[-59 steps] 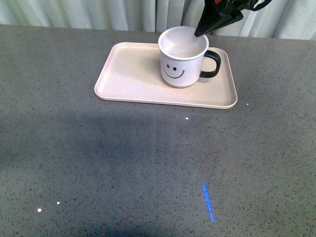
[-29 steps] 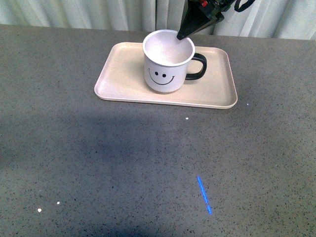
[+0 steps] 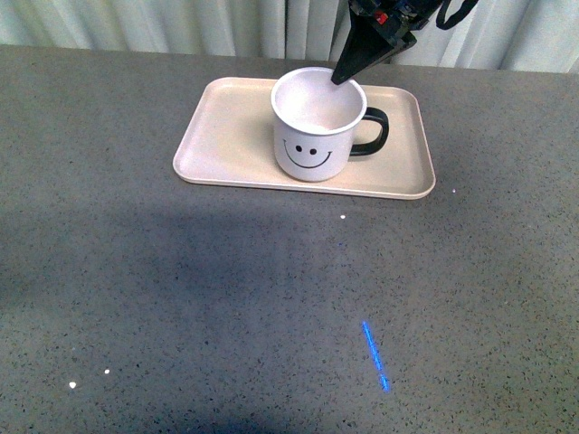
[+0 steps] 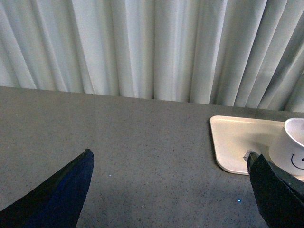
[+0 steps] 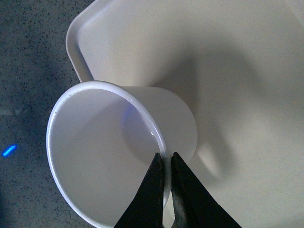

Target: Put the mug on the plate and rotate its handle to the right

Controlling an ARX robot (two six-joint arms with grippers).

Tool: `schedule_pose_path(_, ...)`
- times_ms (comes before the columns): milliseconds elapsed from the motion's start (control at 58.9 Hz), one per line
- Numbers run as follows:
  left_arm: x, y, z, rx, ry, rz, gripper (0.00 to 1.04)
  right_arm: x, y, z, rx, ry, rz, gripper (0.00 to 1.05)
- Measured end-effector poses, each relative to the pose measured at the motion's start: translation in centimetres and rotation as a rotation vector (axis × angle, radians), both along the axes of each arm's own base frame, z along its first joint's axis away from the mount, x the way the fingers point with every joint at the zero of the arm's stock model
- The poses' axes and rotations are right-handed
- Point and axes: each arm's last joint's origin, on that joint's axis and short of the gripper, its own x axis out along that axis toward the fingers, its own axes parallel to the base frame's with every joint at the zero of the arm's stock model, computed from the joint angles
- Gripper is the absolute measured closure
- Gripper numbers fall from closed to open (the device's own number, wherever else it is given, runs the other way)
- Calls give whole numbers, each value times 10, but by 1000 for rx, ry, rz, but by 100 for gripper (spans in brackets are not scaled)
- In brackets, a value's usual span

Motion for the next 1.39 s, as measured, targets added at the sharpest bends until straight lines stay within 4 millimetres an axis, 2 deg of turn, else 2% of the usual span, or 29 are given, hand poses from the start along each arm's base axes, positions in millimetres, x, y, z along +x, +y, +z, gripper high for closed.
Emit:
schedule_pose_path(289, 0, 0, 0, 0, 0, 0, 9, 0, 0, 0, -7, -1, -2, 103)
schedule_pose_path(306, 0, 0, 0, 0, 0, 0, 9, 0, 0, 0, -7, -1, -2, 93)
schedule_pose_path(323, 0, 0, 0, 0, 0, 0, 9, 0, -1, 0, -16, -2, -5, 90)
schedule_pose_path(391, 0, 0, 0, 0, 0, 0, 9, 0, -1, -1, -46, -14, 6, 85)
schedule_pose_path(442, 0, 0, 0, 0, 0, 0, 9, 1, -2, -4, -81, -24, 19, 96)
schedule_pose_path(458, 0, 0, 0, 0, 0, 0, 9, 1, -2, -4, -81, -24, 19, 96)
schedule_pose_path(475, 0, 0, 0, 0, 0, 0, 9, 2, -2, -7, -102, -31, 31, 103)
schedule_pose_path(543, 0, 0, 0, 0, 0, 0, 9, 3, -3, -9, -123, -45, 43, 103)
schedule_pose_path(679, 0, 0, 0, 0, 0, 0, 9, 5, -4, -19, -205, -60, 70, 83)
schedule_pose_path(730, 0, 0, 0, 0, 0, 0, 9, 6, -5, -21, -214, -61, 75, 79)
schedule_pose_path(815, 0, 0, 0, 0, 0, 0, 9, 7, -5, -23, -246, -76, 94, 61)
schedule_pose_path(900, 0, 0, 0, 0, 0, 0, 9, 7, -5, -21, -249, -89, 99, 51)
schedule_pose_path(934, 0, 0, 0, 0, 0, 0, 9, 7, -4, -17, -246, -102, 99, 43)
schedule_pose_path(1002, 0, 0, 0, 0, 0, 0, 9, 7, -4, -14, -237, -111, 100, 36)
schedule_pose_path(1070, 0, 0, 0, 0, 0, 0, 9, 6, -3, -4, -209, -136, 98, 22)
schedule_pose_path(1206, 0, 0, 0, 0, 0, 0, 9, 3, -5, 24, -151, -195, 79, 5)
schedule_pose_path(1274, 0, 0, 0, 0, 0, 0, 9, 0, -6, 39, -118, -220, 73, 6)
schedule_pose_path(1342, 0, 0, 0, 0, 0, 0, 9, -6, -11, 64, -80, -264, 61, 17)
schedule_pose_path(1392, 0, 0, 0, 0, 0, 0, 9, -8, -13, 70, -79, -276, 57, 15)
